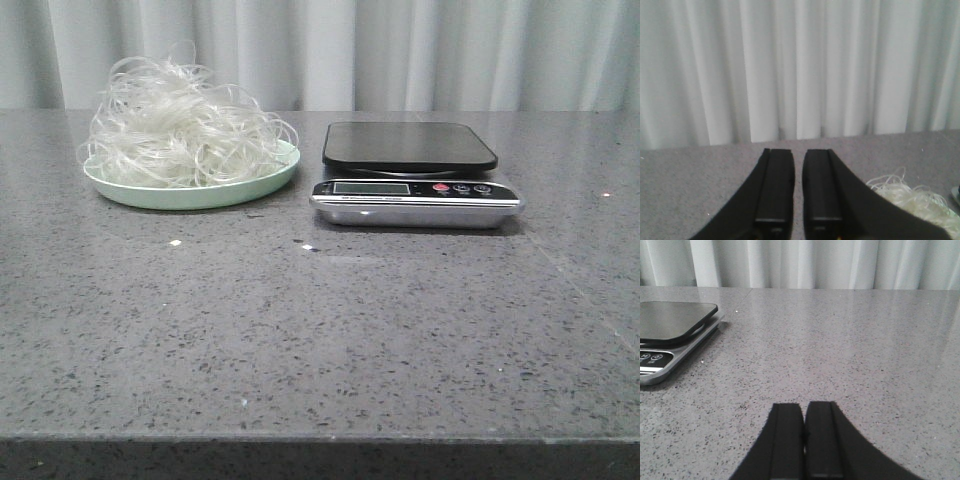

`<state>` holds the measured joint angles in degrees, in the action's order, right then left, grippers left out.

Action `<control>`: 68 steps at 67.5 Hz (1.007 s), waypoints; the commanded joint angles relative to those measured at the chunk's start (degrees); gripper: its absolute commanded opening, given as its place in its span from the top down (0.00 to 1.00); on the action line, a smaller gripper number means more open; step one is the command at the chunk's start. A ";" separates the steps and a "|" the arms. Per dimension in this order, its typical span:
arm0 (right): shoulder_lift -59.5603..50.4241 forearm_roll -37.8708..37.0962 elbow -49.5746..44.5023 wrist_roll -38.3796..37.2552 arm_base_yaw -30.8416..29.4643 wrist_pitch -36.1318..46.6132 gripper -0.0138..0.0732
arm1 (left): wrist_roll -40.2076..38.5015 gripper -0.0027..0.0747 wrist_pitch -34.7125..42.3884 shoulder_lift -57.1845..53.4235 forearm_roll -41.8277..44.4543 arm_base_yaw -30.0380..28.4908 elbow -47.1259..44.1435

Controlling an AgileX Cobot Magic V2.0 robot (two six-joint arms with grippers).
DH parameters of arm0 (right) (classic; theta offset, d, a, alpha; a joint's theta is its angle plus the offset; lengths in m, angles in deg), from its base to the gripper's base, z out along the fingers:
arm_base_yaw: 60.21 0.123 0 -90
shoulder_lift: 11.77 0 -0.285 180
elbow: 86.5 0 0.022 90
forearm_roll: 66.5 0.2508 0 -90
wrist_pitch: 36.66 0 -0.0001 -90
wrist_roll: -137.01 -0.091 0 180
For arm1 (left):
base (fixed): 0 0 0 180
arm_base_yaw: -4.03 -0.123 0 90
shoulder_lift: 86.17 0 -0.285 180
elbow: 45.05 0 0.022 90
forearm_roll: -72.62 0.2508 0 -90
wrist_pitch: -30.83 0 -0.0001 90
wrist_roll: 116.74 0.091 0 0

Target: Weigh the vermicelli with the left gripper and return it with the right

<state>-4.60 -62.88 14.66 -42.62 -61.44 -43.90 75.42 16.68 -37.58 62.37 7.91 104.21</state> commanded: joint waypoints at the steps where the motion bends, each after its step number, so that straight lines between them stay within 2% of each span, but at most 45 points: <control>1: -0.87 0.07 0.47 0.08 0.00 4.88 0.67 | -0.11 0.52 1.33 7.80 -0.75 1.91 6.28; 8: -0.87 0.07 0.47 0.08 0.00 4.88 0.67 | -0.11 0.32 -0.86 15.68 -0.75 4.31 11.32; 14: -0.87 0.07 0.47 0.08 0.00 4.88 0.67 | -0.11 0.25 -4.68 22.41 -0.75 6.55 16.29; 27: -0.87 0.12 0.47 0.08 0.00 4.89 0.67 | 2.04 0.24 -15.48 35.42 -0.75 11.07 27.55; 39: -0.87 0.12 0.47 0.08 0.00 4.95 0.67 | 2.04 0.21 -21.96 44.70 -1.62 13.83 34.84; 50: -0.87 0.12 0.47 0.08 0.00 5.01 0.67 | 2.04 0.14 -22.25 49.51 -5.22 14.59 36.95; 68: -0.87 0.12 0.47 0.08 0.00 5.01 0.67 | 2.04 0.14 -22.11 54.15 -6.15 14.83 37.03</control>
<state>-4.60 -62.88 14.66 -42.62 -61.44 -43.80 77.56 -8.04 17.57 57.99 22.23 139.17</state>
